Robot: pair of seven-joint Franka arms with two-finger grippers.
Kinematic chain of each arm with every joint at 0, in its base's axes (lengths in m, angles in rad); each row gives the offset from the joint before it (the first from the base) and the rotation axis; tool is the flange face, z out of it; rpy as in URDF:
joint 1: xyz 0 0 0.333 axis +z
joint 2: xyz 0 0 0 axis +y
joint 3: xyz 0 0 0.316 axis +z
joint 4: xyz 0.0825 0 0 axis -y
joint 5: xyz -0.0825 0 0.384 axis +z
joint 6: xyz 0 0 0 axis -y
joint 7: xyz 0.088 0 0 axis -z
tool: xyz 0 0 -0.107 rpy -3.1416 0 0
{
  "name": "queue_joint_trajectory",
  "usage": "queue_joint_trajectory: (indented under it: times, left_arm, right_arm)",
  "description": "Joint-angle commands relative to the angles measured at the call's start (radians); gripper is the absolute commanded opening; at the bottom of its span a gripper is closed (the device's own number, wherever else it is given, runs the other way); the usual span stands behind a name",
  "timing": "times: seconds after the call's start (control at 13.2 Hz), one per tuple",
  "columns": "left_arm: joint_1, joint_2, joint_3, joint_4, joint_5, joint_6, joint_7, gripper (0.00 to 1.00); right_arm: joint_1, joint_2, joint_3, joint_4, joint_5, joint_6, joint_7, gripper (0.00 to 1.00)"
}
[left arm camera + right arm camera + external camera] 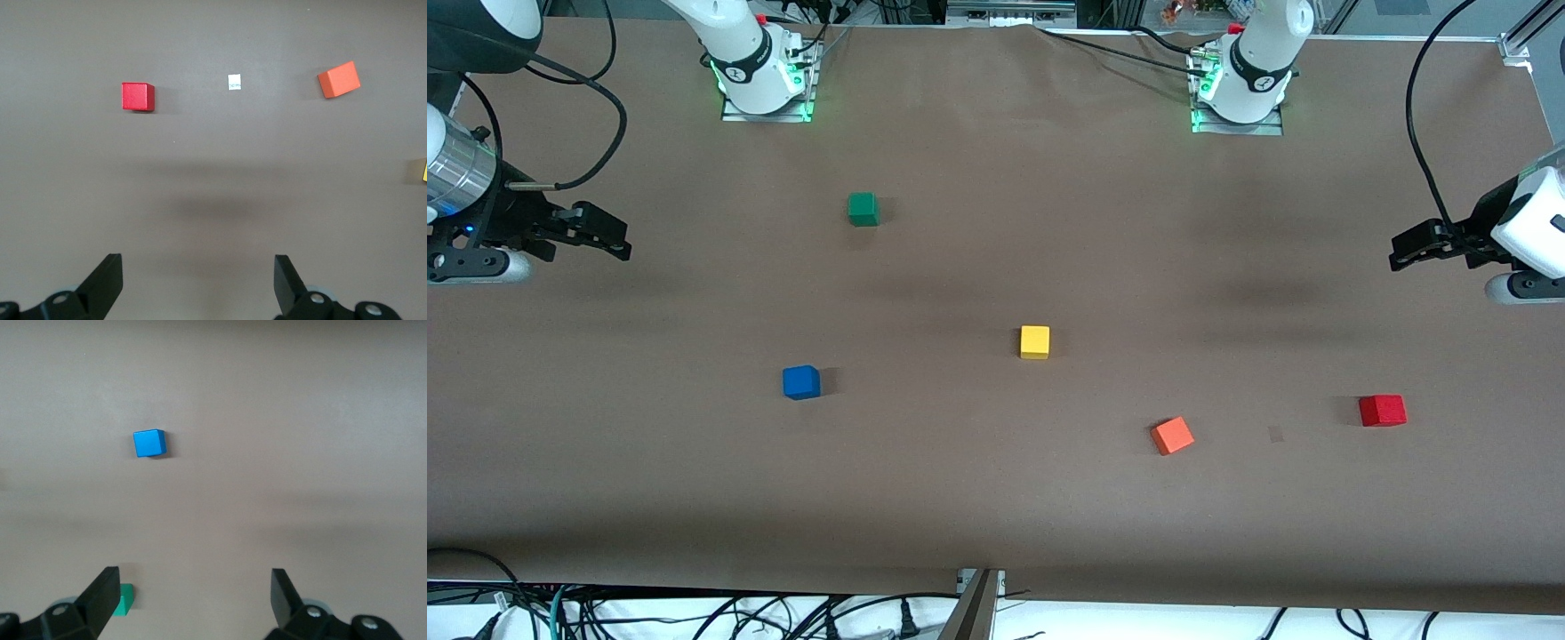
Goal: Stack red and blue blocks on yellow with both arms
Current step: 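Move the left gripper down over the red cube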
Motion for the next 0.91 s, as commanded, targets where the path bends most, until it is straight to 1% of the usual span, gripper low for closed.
queue_joint_trajectory:
  times: [0.0,0.3,0.46,0.61,0.68,0.84]
  left_arm:
    - [-0.003,0.016,0.004,0.034,-0.005,-0.017,0.011,1.00]
    - [0.000,0.022,0.005,0.037,-0.009,-0.028,0.011,1.00]
    - [0.006,0.047,0.007,0.037,-0.006,-0.028,0.012,1.00]
    - [0.072,0.079,0.005,0.037,-0.009,-0.018,0.031,1.00]
    - [0.089,0.109,0.007,0.037,-0.008,-0.012,0.072,1.00]
    - [0.125,0.163,0.011,0.036,0.010,0.075,0.126,1.00]
  right_arm:
    - [-0.007,0.004,0.003,0.016,-0.001,-0.018,0.010,1.00]
    - [-0.006,0.004,0.003,0.016,-0.001,-0.018,0.010,1.00]
    - [-0.006,0.004,0.003,0.018,-0.001,-0.018,0.010,1.00]
    - [-0.006,0.004,0.003,0.016,-0.001,-0.018,0.012,1.00]
    - [-0.006,0.004,0.003,0.016,-0.001,-0.018,0.012,1.00]
    - [-0.007,0.004,0.003,0.016,-0.001,-0.018,0.012,1.00]
